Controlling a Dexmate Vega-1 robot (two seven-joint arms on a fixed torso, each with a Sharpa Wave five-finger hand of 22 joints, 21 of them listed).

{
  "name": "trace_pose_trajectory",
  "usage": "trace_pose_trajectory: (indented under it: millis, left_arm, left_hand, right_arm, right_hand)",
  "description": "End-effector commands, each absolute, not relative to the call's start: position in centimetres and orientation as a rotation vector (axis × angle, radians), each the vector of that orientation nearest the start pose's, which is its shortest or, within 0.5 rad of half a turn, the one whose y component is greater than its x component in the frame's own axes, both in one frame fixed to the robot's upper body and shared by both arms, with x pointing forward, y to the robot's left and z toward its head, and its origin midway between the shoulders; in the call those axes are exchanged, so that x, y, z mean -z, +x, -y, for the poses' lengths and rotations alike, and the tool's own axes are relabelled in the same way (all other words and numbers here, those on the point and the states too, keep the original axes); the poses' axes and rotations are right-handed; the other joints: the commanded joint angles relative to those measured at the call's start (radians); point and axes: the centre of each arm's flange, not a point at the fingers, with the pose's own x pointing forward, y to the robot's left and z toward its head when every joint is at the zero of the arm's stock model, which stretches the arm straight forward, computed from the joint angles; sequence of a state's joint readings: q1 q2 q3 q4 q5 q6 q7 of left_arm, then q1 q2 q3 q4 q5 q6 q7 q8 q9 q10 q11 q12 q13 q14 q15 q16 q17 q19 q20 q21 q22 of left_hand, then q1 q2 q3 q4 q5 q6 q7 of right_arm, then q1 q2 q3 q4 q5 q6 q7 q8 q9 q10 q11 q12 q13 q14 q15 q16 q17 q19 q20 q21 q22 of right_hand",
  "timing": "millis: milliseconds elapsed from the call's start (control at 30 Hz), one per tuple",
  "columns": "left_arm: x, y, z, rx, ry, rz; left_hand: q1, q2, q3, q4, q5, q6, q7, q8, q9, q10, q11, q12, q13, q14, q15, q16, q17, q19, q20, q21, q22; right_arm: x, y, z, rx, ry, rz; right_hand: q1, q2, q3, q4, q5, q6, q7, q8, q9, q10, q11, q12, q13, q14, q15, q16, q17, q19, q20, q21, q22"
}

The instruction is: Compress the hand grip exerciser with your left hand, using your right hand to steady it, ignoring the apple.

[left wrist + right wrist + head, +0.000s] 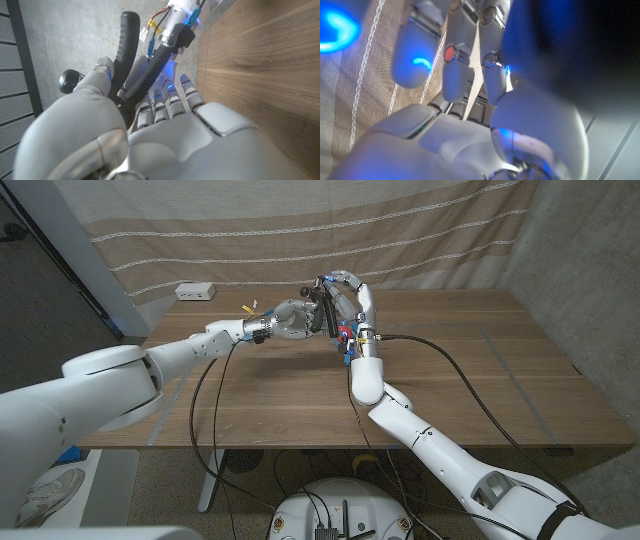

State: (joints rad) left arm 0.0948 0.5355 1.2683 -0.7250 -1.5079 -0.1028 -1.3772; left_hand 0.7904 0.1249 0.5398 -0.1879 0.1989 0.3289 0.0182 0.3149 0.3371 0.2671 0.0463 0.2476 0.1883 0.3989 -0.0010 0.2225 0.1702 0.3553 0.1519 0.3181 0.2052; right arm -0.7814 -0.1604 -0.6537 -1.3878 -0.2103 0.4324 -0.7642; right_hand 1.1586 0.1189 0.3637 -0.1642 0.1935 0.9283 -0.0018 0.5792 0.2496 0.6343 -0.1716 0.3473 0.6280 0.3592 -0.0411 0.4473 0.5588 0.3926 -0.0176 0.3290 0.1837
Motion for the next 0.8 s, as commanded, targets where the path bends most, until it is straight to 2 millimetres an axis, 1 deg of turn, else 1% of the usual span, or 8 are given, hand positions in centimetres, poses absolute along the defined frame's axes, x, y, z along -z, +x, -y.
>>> trace_pose_trajectory:
  millis: [33,233,267,433,500,600,667,800]
  left_arm:
    - [-4.06,64.45,-19.72,1.536,-0.192,0.303]
    - [-3.89,64.39,-19.92,1.536,-0.231,0.312]
    - [-3.84,64.38,-19.95,1.537,-0.244,0.313]
    - [-3.77,64.47,-20.02,1.535,-0.267,0.304]
    - [-3.76,64.51,-20.05,1.533,-0.268,0.303]
    - [-3.74,64.56,-20.12,1.531,-0.274,0.302]
    - [-3.71,64.60,-20.19,1.529,-0.280,0.294]
    - [-3.55,64.69,-20.36,1.527,-0.302,0.269]
  left_hand:
    - [0.103,0.054,0.038,0.012,-0.005,-0.053,0.010,0.058,0.089,0.066,-0.013,0.002,0.009,0.083,-0.045,0.006,0.004,0.094,-0.055,0.062,0.024]
    - [0.130,0.081,0.085,0.027,-0.004,-0.130,0.035,0.111,0.189,0.145,-0.054,0.017,0.025,0.182,-0.105,0.019,0.014,0.156,-0.099,0.141,0.071]
    - [0.137,0.084,0.103,0.039,-0.005,-0.129,0.044,0.138,0.221,0.184,-0.075,0.030,0.033,0.205,-0.121,0.025,0.020,0.164,-0.110,0.167,0.091]
    - [0.186,0.095,0.179,0.070,-0.007,-0.154,0.058,0.216,0.324,0.226,-0.095,0.042,0.061,0.260,-0.155,0.045,0.041,0.172,-0.129,0.253,0.154]
    - [0.237,0.095,0.227,0.078,-0.009,-0.156,0.062,0.279,0.397,0.251,-0.107,0.050,0.080,0.310,-0.179,0.067,0.055,0.180,-0.144,0.325,0.202]
    - [0.320,0.093,0.265,0.072,-0.013,-0.175,0.065,0.370,0.504,0.290,-0.126,0.064,0.112,0.396,-0.224,0.106,0.081,0.167,-0.159,0.463,0.297]
    - [0.379,0.092,0.272,0.057,-0.014,-0.185,0.071,0.421,0.560,0.315,-0.131,0.075,0.137,0.431,-0.225,0.119,0.095,0.168,-0.186,0.575,0.365]
    - [0.523,0.092,0.280,0.032,-0.013,-0.152,0.072,0.520,0.646,0.393,-0.153,0.115,0.196,0.516,-0.227,0.151,0.135,0.125,-0.207,0.807,0.487]
  right_arm:
    - [-1.60,56.07,5.05,0.092,-0.160,1.136]
    - [-1.55,56.11,4.99,0.092,-0.167,1.140]
    - [-1.55,56.12,4.99,0.091,-0.167,1.141]
    - [-1.53,56.12,5.01,0.099,-0.173,1.149]
    - [-1.51,56.12,5.05,0.104,-0.178,1.152]
    - [-1.50,56.13,5.16,0.115,-0.183,1.161]
    - [-1.48,56.13,5.22,0.125,-0.190,1.165]
    - [-1.49,56.12,5.38,0.139,-0.195,1.170]
  right_hand:
    - [0.004,0.015,-0.002,-0.001,0.003,-0.004,0.002,0.009,0.099,0.042,-0.039,-0.002,0.005,0.011,-0.181,-0.001,0.004,0.001,0.001,-0.001,0.005]
    - [0.004,0.015,-0.002,-0.002,0.004,-0.004,0.003,0.009,0.098,0.043,-0.039,-0.002,0.006,0.009,-0.181,-0.003,0.005,0.000,0.004,-0.001,0.005]
    - [0.004,0.015,-0.002,-0.001,0.004,-0.004,0.003,0.009,0.098,0.043,-0.039,-0.002,0.006,0.009,-0.180,-0.003,0.004,0.000,0.004,-0.001,0.005]
    - [0.002,0.015,-0.003,0.000,0.004,-0.002,0.000,0.009,0.097,0.044,-0.039,-0.003,0.007,0.010,-0.180,-0.003,0.005,-0.001,0.006,-0.002,0.005]
    - [0.002,0.015,-0.003,0.000,0.004,-0.002,0.001,0.009,0.096,0.043,-0.039,-0.003,0.007,0.010,-0.180,-0.004,0.006,0.000,0.006,-0.001,0.005]
    - [0.001,0.015,-0.003,0.000,0.004,-0.002,-0.002,0.009,0.095,0.043,-0.039,-0.004,0.007,0.009,-0.180,-0.005,0.006,-0.001,0.008,-0.002,0.005]
    - [-0.005,0.015,-0.005,0.003,0.004,-0.009,-0.017,0.006,0.094,0.042,-0.039,-0.005,0.008,0.010,-0.176,-0.006,0.006,-0.001,0.009,-0.002,0.005]
    - [-0.015,0.016,-0.008,0.009,0.004,-0.017,-0.034,0.002,0.092,0.038,-0.038,-0.008,0.009,0.010,-0.173,-0.008,0.006,-0.003,0.012,-0.003,0.006]
